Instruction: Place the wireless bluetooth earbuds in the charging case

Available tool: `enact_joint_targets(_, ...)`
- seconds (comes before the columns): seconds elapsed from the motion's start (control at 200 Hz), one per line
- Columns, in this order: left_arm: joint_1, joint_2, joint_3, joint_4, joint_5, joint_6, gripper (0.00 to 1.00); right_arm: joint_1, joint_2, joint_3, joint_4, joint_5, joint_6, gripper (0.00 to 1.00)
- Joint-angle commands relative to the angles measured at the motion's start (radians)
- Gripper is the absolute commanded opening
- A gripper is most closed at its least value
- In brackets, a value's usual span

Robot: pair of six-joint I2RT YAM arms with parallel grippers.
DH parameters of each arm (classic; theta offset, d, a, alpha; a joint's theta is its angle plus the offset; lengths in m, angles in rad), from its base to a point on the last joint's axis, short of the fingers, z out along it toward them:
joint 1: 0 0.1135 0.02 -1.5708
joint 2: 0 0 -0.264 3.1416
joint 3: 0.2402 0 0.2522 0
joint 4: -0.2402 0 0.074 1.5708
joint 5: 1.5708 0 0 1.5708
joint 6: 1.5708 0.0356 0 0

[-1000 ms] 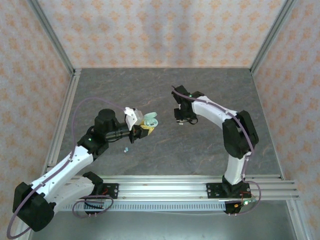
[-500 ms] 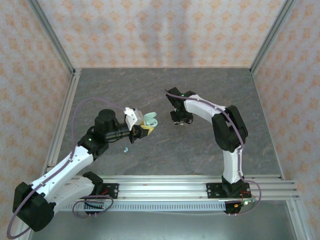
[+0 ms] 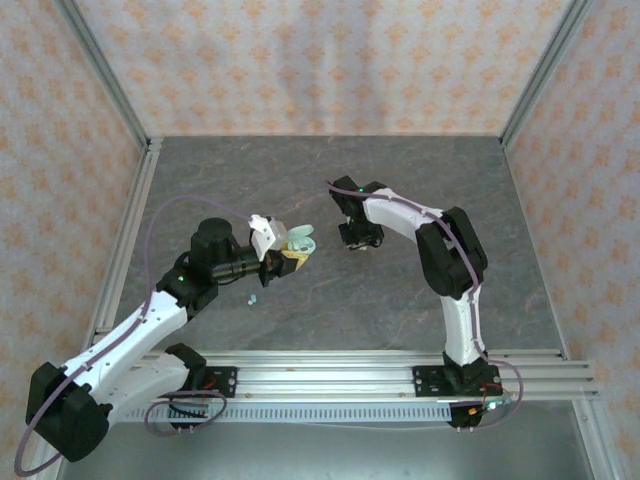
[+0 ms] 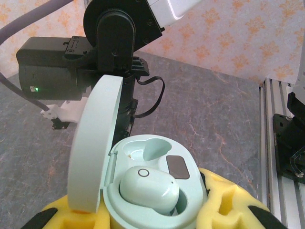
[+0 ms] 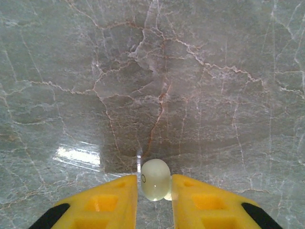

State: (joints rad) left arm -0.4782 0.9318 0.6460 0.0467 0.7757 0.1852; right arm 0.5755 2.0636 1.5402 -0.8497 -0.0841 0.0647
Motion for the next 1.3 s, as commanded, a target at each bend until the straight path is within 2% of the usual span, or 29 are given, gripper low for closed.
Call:
enact_joint_targets(0.0, -0.004, -0.007, 0.004, -0.005, -0.018, 0.017, 0.09, 0.005, 0.026, 0.029, -0.035, 0.027, -0.023, 0.25)
enact_joint_targets(0.335, -0.004, -0.017, 0.006, -0.016, -0.020, 0.017, 0.09, 0.005, 0.054, 0.027, -0.029, 0.041, -0.035, 0.24)
enact_joint_targets(0.61, -0.004, -0.028, 0.006, -0.020, -0.021, 0.017, 0.09, 0.005, 0.011, 0.010, -0.019, 0.050, -0.021, 0.12)
enact_joint_targets(0.976, -0.004, -0.054, 0.009, 0.013, 0.000, 0.002, 0.08, -0.013, -0.346, -0.107, 0.041, -0.046, 0.057, 0.06)
enact_joint_targets(1.296, -0.003, -0.067, 0.019, 0.034, 0.040, -0.022, 0.09, -0.013, -0.744, -0.293, 0.205, -0.361, 0.177, 0.05)
